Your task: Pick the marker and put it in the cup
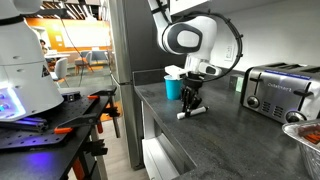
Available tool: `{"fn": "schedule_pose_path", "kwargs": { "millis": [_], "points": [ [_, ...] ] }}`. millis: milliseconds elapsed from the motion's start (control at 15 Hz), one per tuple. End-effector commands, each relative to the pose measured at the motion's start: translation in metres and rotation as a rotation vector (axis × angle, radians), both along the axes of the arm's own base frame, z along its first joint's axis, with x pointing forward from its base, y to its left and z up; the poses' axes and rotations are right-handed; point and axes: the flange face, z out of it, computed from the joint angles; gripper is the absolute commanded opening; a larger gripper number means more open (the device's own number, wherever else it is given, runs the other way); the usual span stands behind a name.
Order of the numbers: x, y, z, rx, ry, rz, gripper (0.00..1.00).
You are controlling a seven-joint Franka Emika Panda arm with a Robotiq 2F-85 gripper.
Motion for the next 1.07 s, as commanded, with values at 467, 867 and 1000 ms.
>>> {"fn": "schedule_pose_path", "kwargs": {
  "millis": [467, 867, 1000],
  "points": [
    [-0.008, 0.008, 0.013, -0.033, 0.175, 0.095, 0.05],
    [-0.019, 0.035, 0.063, 0.199, 0.415, 0.142, 0.05],
    [-0.017, 0.033, 0.08, 0.274, 0.441, 0.092, 0.05]
  ]
}}
